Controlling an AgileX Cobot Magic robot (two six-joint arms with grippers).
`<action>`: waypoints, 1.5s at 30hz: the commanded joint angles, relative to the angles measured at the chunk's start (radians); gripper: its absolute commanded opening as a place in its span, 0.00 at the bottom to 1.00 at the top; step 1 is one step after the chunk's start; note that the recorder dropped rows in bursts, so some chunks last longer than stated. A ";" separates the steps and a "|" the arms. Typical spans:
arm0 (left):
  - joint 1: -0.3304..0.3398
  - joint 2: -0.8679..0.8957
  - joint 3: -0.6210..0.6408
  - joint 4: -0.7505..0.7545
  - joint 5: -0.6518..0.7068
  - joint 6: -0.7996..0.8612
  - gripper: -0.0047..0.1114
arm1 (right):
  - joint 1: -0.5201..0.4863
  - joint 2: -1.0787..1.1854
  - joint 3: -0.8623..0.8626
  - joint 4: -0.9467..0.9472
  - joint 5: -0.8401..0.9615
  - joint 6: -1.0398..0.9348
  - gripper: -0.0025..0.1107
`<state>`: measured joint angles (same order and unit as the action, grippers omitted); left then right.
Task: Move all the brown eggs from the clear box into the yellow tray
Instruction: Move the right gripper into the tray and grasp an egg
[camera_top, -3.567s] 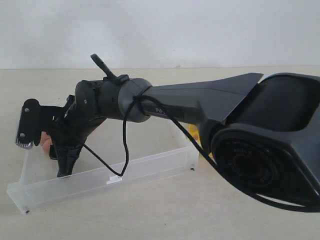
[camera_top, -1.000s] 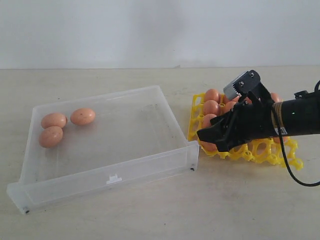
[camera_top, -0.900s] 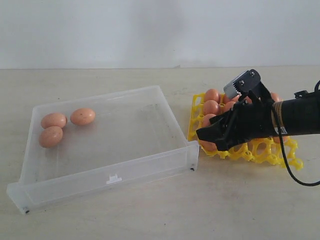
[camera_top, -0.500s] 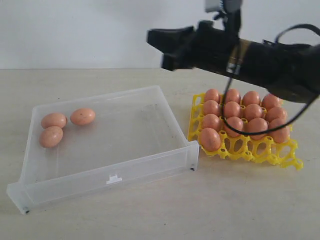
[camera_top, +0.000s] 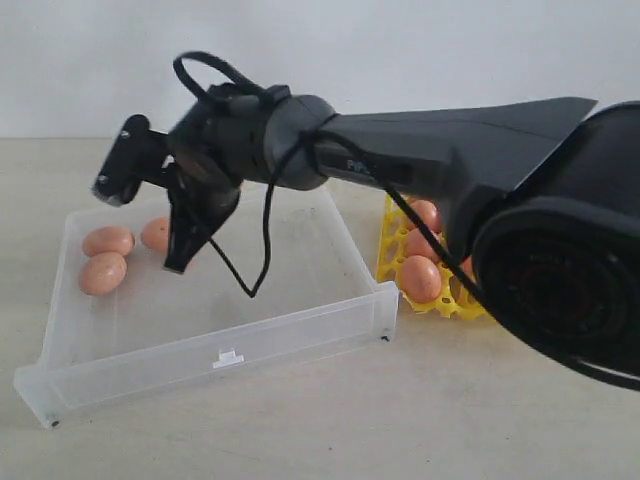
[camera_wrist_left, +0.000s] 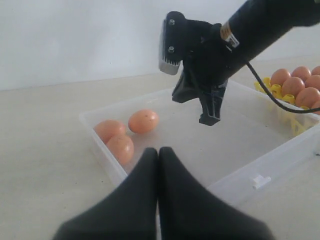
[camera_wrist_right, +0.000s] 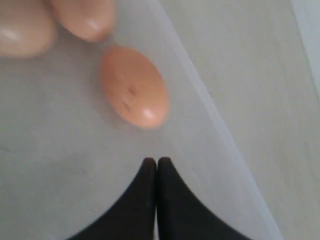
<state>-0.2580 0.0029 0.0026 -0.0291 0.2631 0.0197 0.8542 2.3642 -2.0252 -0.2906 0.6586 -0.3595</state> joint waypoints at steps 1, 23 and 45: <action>0.000 -0.003 -0.003 -0.008 -0.008 0.001 0.00 | 0.004 0.033 -0.166 0.378 0.052 -0.331 0.02; 0.000 -0.003 -0.003 -0.008 -0.008 0.001 0.00 | -0.042 0.192 -0.240 0.413 -0.080 -0.610 0.56; 0.000 -0.003 -0.003 -0.008 -0.008 0.001 0.00 | -0.060 0.270 -0.240 0.392 -0.101 -0.412 0.29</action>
<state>-0.2580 0.0029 0.0026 -0.0291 0.2631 0.0197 0.8017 2.6245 -2.2647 0.1207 0.5309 -0.8514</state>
